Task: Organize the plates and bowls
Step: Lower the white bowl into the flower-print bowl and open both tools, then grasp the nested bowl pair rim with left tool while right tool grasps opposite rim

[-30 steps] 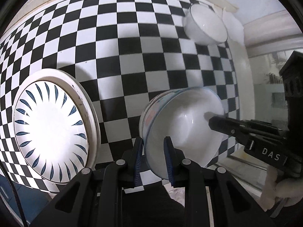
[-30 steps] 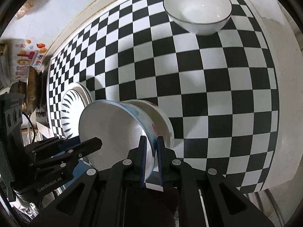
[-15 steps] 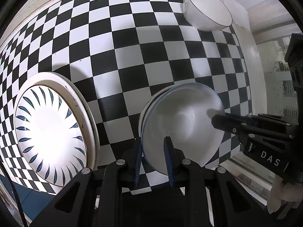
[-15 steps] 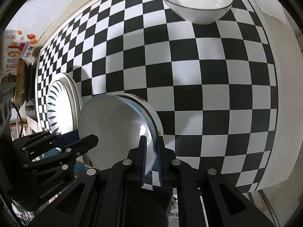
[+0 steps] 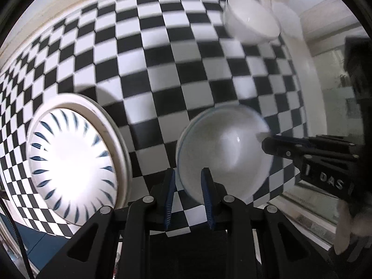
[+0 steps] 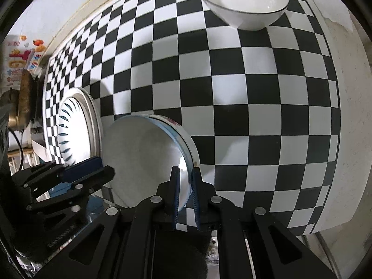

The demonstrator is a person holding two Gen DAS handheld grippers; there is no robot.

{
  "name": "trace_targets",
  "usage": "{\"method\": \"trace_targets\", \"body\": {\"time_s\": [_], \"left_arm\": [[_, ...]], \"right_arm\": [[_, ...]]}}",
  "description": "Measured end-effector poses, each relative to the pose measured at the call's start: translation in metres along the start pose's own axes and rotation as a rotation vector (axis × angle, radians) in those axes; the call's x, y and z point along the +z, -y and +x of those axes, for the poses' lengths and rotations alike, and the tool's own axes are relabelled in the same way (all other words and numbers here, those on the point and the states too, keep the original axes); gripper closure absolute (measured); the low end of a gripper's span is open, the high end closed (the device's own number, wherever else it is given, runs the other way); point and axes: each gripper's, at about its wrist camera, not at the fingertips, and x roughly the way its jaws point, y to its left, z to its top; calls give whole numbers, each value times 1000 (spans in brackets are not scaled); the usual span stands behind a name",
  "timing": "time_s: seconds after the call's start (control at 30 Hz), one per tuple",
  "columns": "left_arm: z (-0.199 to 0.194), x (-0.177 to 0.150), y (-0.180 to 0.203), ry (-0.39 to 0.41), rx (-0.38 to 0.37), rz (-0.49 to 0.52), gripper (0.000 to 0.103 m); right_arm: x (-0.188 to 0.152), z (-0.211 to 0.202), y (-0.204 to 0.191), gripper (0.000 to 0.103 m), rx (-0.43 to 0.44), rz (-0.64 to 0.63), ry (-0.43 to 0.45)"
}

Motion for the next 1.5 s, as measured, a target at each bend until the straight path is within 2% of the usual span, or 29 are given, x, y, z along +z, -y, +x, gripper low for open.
{"method": "trace_targets", "body": {"time_s": [0.1, 0.17, 0.3, 0.33, 0.47, 0.57, 0.8, 1.0, 1.07, 1.1, 1.27, 1.5], "left_arm": [[-31, 5, -5, 71, -14, -23, 80], [-50, 18, -9, 118, -36, -47, 74], [-70, 65, -8, 169, -79, -70, 72], [-70, 77, -6, 169, -88, -72, 72], [-53, 131, 7, 130, -127, -67, 72], [-27, 171, 21, 71, -155, -54, 72], [34, 228, 37, -30, -125, -30, 72], [68, 247, 39, -98, -152, -12, 73], [74, 249, 42, -99, -160, 11, 85], [76, 249, 43, -102, -160, 22, 89], [76, 247, 46, -93, -145, 36, 89], [61, 241, 49, -64, -116, 57, 89]], "right_arm": [[1, -18, 5, 91, 31, 11, 28], [3, -35, 8, 90, 56, 15, 66], [21, -75, 27, 73, 67, 64, 178], [27, -83, 35, 73, 68, 82, 204], [64, -104, 76, 73, 76, 187, 273], [92, -103, 99, 73, 86, 251, 292], [151, -71, 137, 73, 104, 331, 251], [181, -37, 146, 73, 101, 347, 194], [186, -28, 146, 81, 100, 343, 178], [188, -26, 145, 92, 94, 337, 172], [193, -21, 135, 94, 39, 298, 169], [190, -19, 120, 95, 34, 273, 164]]}}
